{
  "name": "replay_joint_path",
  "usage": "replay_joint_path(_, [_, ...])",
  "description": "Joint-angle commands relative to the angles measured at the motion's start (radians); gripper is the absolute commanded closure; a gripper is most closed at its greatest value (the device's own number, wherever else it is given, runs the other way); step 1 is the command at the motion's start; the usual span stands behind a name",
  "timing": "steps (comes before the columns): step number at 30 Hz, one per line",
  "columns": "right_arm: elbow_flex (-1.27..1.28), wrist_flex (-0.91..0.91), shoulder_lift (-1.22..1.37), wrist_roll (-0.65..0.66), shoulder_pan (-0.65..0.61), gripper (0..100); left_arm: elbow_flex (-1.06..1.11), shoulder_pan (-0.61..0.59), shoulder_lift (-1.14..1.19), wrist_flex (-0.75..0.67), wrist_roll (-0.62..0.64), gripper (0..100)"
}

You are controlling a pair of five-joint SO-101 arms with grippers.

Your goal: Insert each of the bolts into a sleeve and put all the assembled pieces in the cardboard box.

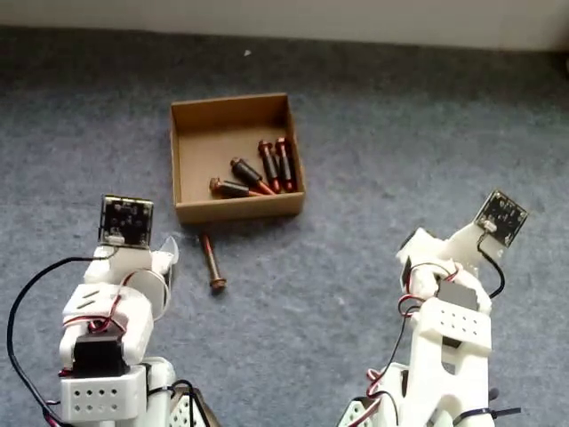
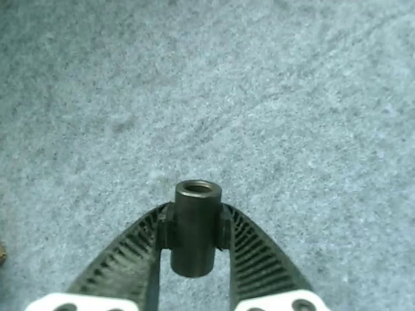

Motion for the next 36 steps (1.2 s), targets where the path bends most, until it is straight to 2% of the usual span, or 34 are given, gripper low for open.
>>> replay_joint_path(1, [-0.008,-0.019,-0.031,-0.005,0.004,99.5,-0.047,-0.013,-0.010,0.011,-0.173,85])
replay_joint_path(6, [-0.008,-0.019,-0.031,-0.005,0.004,99.5,-0.051,-0.007,0.076,0.011,-0.328,83])
replay_joint_path(12, [-0.008,-0.019,-0.031,-0.005,0.004,99.5,-0.130,-0.005,0.295,0.012,-0.552,83])
replay_joint_path(18, [-0.010,-0.019,-0.030,-0.005,0.004,99.5,-0.239,0.084,0.541,0.012,-0.812,83])
replay_joint_path(27, [-0.012,-0.019,-0.027,-0.005,0.004,99.5,-0.426,0.226,0.983,0.012,-0.950,83])
replay_joint_path(36, [-0.013,-0.019,-0.027,-0.005,0.004,99.5,-0.616,0.260,1.320,0.008,-1.042,83])
